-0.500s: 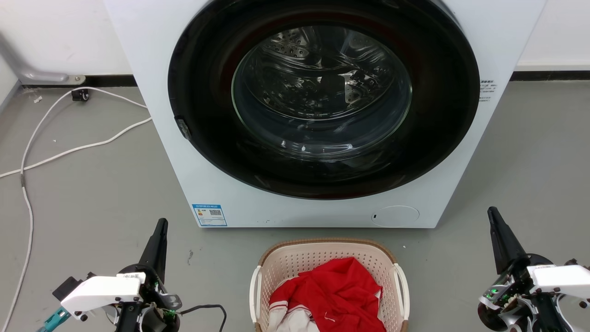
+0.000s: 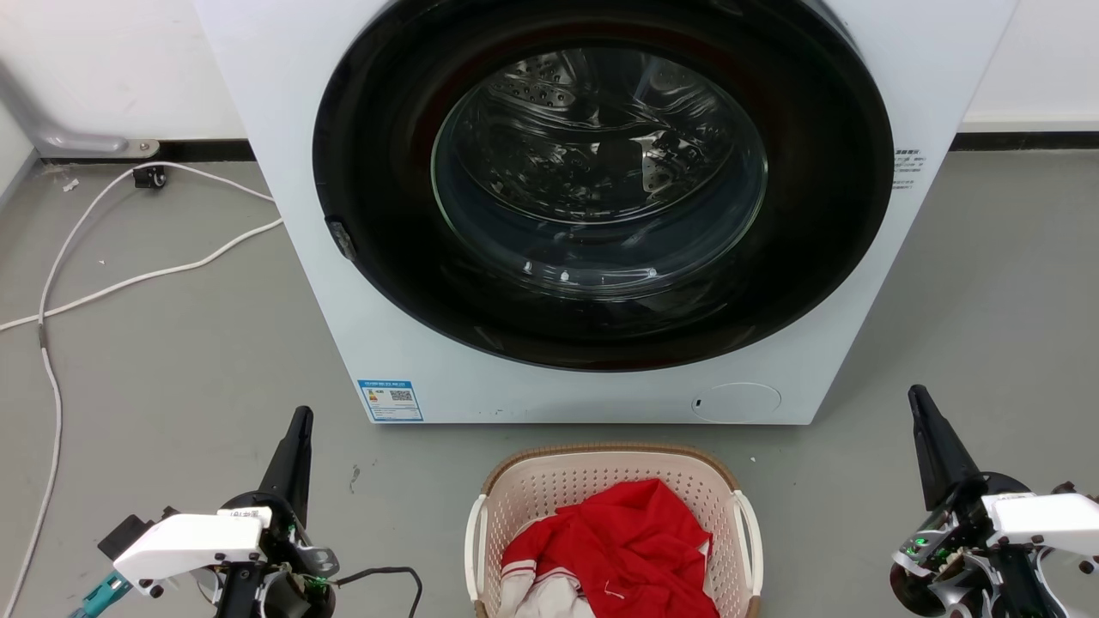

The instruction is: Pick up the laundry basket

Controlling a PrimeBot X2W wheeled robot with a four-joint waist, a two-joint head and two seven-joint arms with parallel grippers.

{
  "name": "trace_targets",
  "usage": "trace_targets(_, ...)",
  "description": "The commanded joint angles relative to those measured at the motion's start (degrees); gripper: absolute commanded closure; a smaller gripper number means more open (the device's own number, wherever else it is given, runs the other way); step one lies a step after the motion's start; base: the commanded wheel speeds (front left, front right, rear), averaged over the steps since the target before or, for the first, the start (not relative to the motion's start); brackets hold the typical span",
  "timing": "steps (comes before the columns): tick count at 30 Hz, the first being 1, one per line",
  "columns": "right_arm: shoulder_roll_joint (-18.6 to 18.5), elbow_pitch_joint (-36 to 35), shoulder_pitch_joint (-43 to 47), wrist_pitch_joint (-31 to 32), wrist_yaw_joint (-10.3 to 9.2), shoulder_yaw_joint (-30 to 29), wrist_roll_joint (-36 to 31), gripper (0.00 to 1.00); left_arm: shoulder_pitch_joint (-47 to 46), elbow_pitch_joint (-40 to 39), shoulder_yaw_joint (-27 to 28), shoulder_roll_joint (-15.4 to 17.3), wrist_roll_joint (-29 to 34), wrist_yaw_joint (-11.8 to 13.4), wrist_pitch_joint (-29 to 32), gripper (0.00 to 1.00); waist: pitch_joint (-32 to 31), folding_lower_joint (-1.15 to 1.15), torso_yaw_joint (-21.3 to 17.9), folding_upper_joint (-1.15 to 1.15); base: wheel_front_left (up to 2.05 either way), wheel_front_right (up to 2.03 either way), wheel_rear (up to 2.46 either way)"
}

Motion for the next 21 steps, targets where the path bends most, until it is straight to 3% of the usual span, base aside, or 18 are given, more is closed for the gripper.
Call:
trace_targets(1, 0.2, 0.1, -0.7, 0.2, -0.02, -0.1, -0.2, 1.0, -0.4, 0.0, 0.3, -0.1, 0.2, -0.1, 0.1, 1.0, 0.0, 0.0, 0.0, 0.0, 0.0, 0.0, 0.0)
trace_targets(2, 0.2, 0.1, -0.7, 0.2, -0.02, -0.1, -0.2, 1.0, -0.4, 0.0, 0.3, -0.1, 0.2, -0.1, 0.1, 1.0, 0.0, 0.0, 0.0, 0.0, 0.0, 0.0, 0.0)
trace_targets(3, 0.0, 0.0, 0.0, 0.0, 0.0, 0.0, 0.0, 0.0, 0.0, 0.0, 0.0, 0.0, 0.0, 0.0, 0.0, 0.0, 0.0, 0.0, 0.0, 0.0, 0.0, 0.0, 0.0)
trace_targets(13, 0.1, -0.7, 1.4, -2.4, 0.0, 1.5, -1.7, 0.0, -0.2, 0.0, -2.7, -0.1, 2.1, 0.0, -2.4, 0.0, -0.1, 0.0, 0.0, 0.0, 0.0, 0.0, 0.0)
trace_targets(21, 0.0, -2.5, 2.7, -4.5, 0.0, 2.0, -9.4, 0.0, 0.4, -2.5, -4.2, -0.1, 10.9, 0.0, -4.5, 0.0, -0.4, 0.0, -0.1, 0.0, 0.0, 0.0, 0.0)
